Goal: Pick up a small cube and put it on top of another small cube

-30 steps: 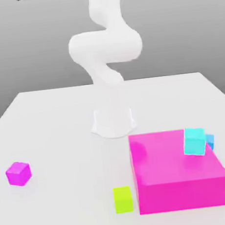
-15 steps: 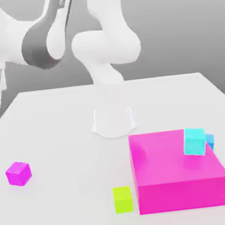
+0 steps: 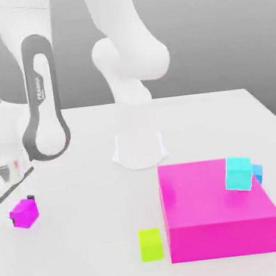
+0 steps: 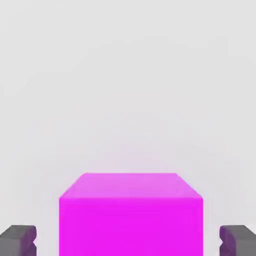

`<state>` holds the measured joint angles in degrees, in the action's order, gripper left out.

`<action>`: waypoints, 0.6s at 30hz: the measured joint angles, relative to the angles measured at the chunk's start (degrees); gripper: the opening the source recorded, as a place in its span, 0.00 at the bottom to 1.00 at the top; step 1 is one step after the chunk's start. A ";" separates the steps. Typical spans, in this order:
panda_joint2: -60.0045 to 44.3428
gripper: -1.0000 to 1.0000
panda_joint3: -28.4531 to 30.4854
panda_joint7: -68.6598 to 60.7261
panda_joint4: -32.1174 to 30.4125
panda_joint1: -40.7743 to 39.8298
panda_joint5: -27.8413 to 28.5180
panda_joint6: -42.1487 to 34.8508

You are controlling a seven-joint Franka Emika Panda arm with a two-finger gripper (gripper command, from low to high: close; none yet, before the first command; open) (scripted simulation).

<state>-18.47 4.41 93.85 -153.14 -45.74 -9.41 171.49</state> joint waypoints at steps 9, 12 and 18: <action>7.32 0.00 2.53 2.85 -1.41 1.69 3.65 -5.81; 12.73 0.00 2.64 5.37 -2.39 2.91 6.61 -10.13; 17.22 0.00 -4.50 9.48 -2.78 15.97 6.67 -13.71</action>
<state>-1.25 -0.09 103.33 -155.92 -29.78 -2.73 157.77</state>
